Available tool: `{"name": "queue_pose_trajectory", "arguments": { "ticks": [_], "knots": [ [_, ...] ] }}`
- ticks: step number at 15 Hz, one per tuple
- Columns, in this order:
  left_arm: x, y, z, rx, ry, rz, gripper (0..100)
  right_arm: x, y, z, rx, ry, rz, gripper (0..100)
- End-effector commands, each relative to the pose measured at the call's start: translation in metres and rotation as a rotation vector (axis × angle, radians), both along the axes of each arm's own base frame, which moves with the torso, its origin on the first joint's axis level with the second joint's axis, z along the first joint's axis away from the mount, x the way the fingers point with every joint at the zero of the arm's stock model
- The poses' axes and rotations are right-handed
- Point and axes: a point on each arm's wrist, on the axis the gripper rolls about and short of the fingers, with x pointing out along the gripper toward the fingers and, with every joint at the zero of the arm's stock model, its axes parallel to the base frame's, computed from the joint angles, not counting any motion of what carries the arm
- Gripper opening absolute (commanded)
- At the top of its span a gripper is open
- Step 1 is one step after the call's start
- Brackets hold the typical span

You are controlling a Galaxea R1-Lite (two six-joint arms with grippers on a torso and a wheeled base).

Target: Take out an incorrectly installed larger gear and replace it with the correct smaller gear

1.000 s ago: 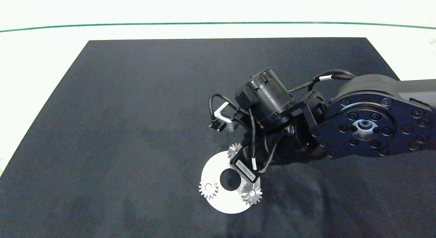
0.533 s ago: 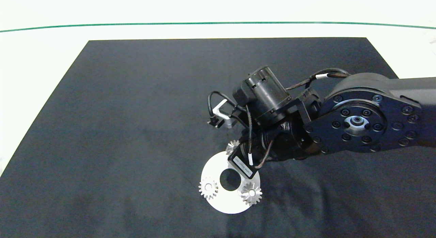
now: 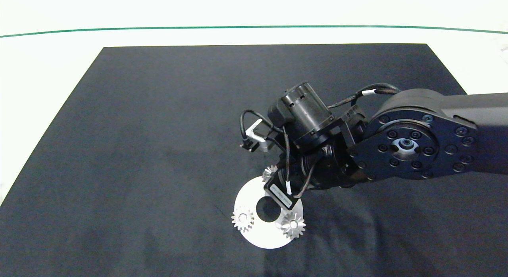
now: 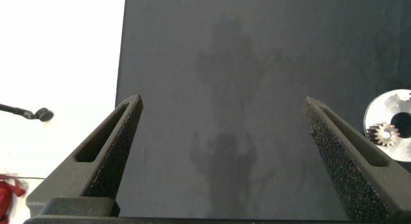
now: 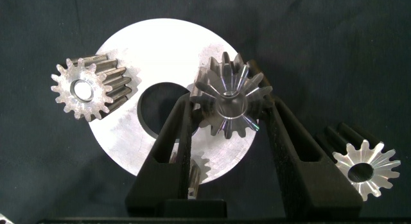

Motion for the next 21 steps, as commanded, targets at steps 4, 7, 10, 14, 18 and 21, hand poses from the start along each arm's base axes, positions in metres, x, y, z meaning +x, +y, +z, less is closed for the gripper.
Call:
{"name": "queue_pose_trajectory", "arguments": {
  "ticks": [4,7,10,14,18,21],
  "knots": [
    [-0.0003,0.0,-0.0003,0.001,0.004,0.0,100,0.0009,0.001,0.0006,-0.001,-0.003,-0.001,25],
    [-0.0002,0.0,-0.0008,0.001,0.007,0.0,100,0.0008,0.0009,-0.0019,-0.008,0.003,-0.001,25],
    [-0.0003,0.0,-0.0003,0.001,0.004,0.0,100,0.0002,0.0012,-0.0024,-0.009,0.005,0.002,25],
    [-0.0003,0.0,-0.0003,0.0,0.004,0.001,100,-0.0004,0.0013,-0.0036,-0.013,0.008,0.002,25],
    [-0.0003,0.0,-0.0003,0.0,0.004,0.001,100,-0.0001,0.0015,-0.0042,-0.016,0.007,-0.002,25],
    [-0.0003,0.0,-0.0003,0.0,0.004,0.001,100,-0.0002,0.0013,-0.005,-0.018,0.009,-0.002,100]
  ]
}}
